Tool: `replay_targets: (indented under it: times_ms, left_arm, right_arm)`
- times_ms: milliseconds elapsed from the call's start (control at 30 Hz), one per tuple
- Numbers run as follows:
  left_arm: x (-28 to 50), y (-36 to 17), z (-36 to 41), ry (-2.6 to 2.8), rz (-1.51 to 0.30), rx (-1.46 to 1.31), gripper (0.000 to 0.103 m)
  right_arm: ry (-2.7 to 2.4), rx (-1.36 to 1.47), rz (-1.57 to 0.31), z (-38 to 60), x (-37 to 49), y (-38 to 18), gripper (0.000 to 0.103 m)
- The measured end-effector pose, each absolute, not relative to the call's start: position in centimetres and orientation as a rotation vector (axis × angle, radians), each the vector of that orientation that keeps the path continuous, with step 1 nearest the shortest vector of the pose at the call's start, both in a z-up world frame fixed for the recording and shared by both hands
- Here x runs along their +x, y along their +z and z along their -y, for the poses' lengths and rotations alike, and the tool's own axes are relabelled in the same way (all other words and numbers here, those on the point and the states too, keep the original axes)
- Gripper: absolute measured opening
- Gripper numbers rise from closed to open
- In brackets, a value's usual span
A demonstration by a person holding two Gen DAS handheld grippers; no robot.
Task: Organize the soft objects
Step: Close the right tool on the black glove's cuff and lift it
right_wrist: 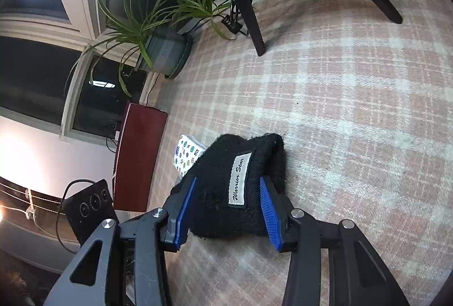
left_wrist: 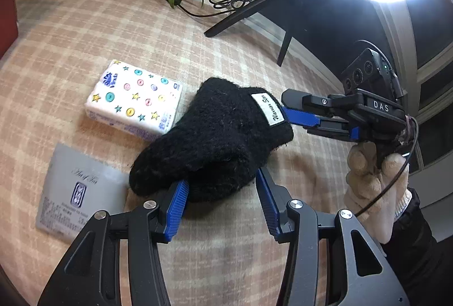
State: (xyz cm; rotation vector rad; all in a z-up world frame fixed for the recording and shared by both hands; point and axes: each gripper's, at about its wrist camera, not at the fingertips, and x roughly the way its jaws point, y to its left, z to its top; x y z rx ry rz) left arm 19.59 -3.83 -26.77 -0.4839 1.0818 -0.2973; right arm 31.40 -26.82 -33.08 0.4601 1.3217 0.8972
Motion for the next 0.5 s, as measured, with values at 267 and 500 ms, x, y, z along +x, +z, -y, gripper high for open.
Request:
replay_targets:
  times_ms: [267,500]
  left_arm:
    - [20.8,-27.7,5.5,-0.324,-1.083,-0.444,0.046]
    - [20.9,-27.7,5.3,-0.331,-1.061,-0.445,0.023]
  right_arm:
    - [0.910,0.420,-1.385,24.7,31.1,-35.5,0.027]
    - [0.906,0.389,-1.367,24.7,30.3,-35.2,0.016]
